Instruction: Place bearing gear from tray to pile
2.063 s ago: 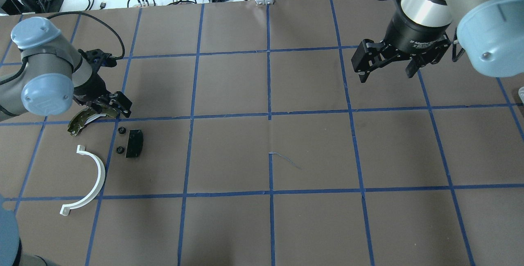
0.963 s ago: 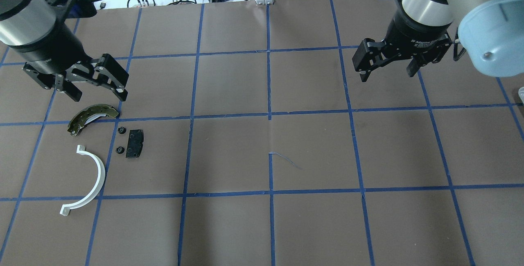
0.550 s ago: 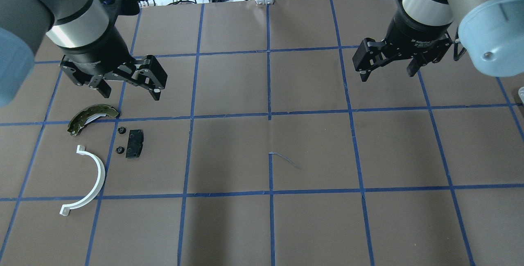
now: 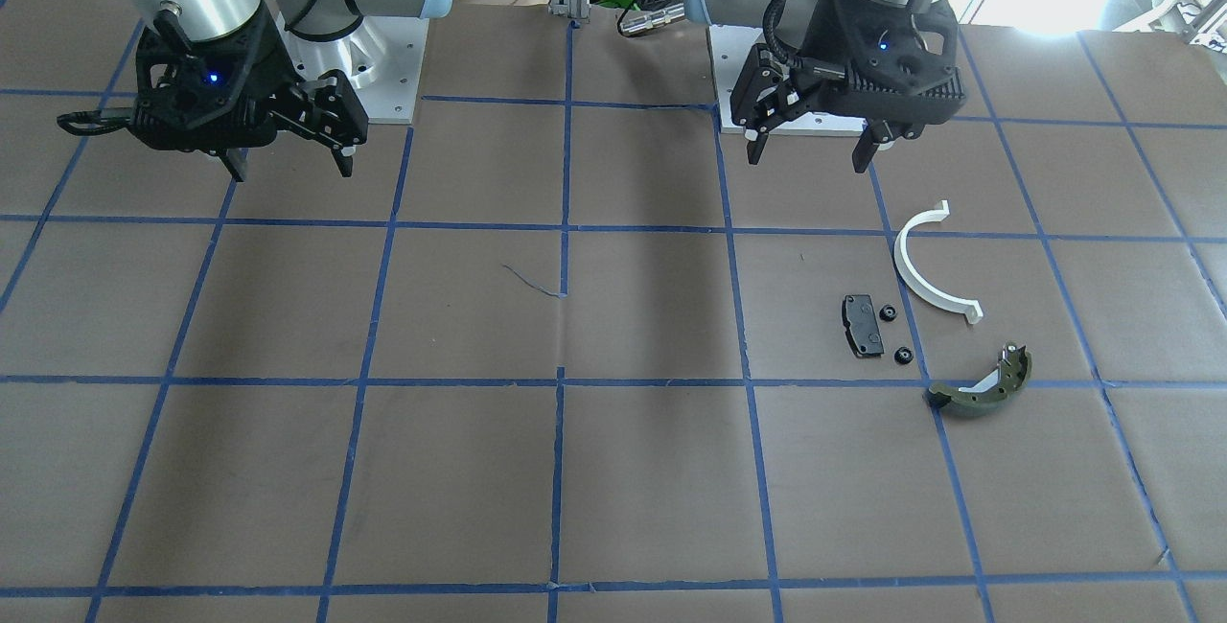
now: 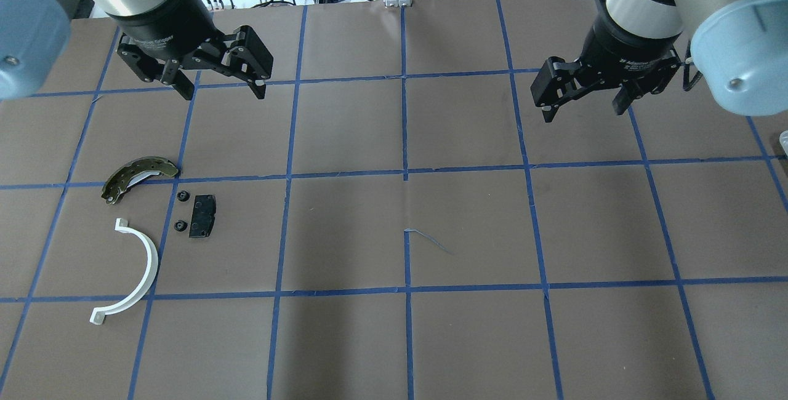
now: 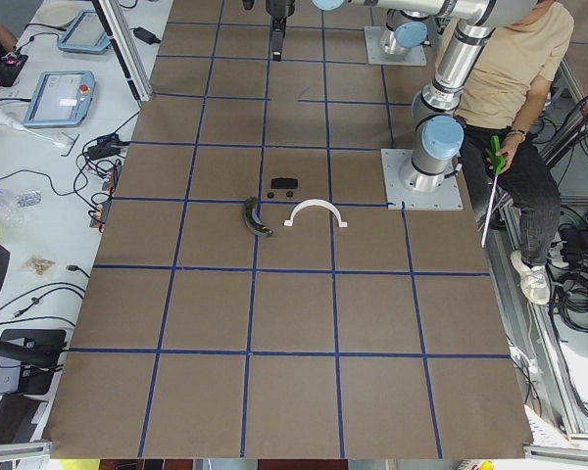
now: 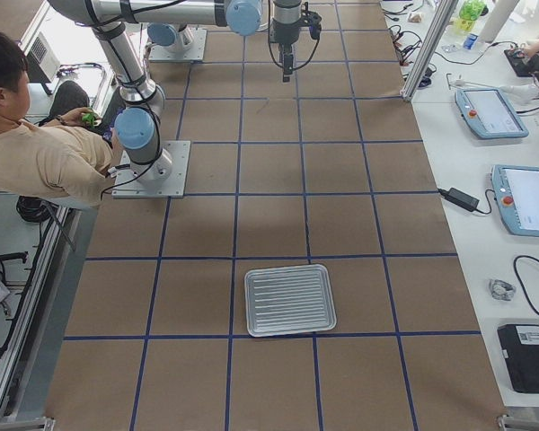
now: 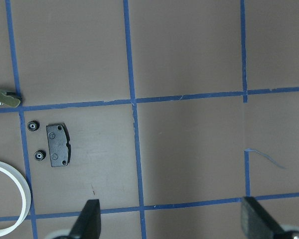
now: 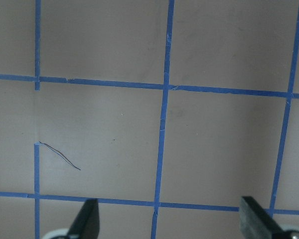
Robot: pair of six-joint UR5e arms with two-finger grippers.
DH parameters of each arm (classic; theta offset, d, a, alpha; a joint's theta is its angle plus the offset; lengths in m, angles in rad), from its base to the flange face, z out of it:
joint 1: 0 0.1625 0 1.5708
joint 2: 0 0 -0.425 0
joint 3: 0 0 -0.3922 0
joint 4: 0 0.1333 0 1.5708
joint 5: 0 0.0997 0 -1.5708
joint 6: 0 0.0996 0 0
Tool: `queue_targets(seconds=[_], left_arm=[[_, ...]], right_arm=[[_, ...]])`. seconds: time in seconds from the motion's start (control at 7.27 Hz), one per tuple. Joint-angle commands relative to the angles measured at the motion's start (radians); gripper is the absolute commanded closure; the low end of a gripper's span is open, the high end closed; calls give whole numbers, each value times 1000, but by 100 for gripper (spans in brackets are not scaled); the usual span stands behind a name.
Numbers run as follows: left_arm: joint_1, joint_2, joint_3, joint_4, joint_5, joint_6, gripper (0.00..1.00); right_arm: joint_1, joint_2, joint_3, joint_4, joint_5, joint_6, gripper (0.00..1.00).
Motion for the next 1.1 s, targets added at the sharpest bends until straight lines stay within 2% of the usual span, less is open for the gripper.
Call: queue_targets(seconds=[0.0,0.96], left_arm=[[5,-6,6,-26,8,14,0],[35,-7,-3,-32,0,45,0]], right_arm=[[0,0,0,0,0,1,0],[2,0,1,3,0,0,0]])
